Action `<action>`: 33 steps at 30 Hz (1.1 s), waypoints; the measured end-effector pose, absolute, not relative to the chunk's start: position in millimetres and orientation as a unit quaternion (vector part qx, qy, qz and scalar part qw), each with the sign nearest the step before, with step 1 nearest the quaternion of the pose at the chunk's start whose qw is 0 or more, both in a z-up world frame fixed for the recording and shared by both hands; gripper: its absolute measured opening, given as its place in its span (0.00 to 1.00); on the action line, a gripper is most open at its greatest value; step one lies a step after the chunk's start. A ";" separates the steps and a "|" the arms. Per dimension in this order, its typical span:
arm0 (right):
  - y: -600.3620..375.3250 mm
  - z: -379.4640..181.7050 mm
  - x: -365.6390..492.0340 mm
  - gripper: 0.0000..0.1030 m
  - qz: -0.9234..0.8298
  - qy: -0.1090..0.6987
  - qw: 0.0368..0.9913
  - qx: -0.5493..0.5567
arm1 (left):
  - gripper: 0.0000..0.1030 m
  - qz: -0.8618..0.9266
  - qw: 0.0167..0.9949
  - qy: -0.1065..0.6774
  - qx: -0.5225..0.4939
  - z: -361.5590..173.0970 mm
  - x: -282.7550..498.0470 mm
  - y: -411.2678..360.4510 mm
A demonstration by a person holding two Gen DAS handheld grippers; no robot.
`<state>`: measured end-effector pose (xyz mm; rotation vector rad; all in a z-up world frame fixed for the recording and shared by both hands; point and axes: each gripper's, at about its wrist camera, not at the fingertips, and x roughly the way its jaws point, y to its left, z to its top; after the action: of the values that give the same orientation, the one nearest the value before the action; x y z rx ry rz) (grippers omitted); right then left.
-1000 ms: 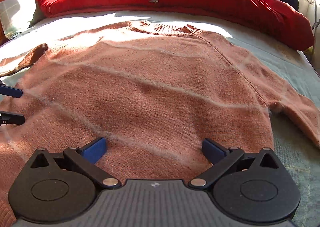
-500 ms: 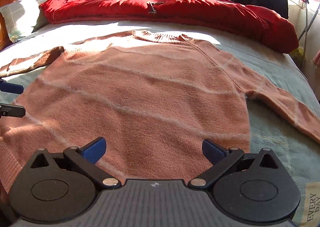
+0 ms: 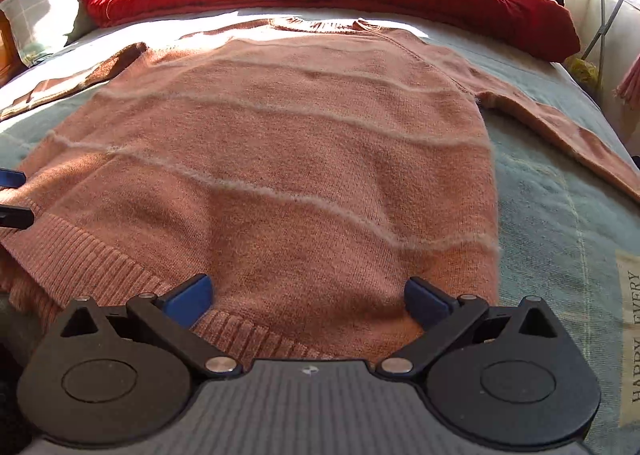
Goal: Fold clothes
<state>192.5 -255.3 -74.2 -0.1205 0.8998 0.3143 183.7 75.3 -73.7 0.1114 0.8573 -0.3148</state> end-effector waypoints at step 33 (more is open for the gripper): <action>-234.5 -69.7 217.6 1.00 0.263 0.409 0.871 -0.070 | 0.82 -0.325 0.865 0.370 0.096 -69.6 215.9 27.1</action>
<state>217.6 -234.5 -69.7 -0.1470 0.8555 0.5498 215.9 27.1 -69.6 0.2007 0.7759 -0.6815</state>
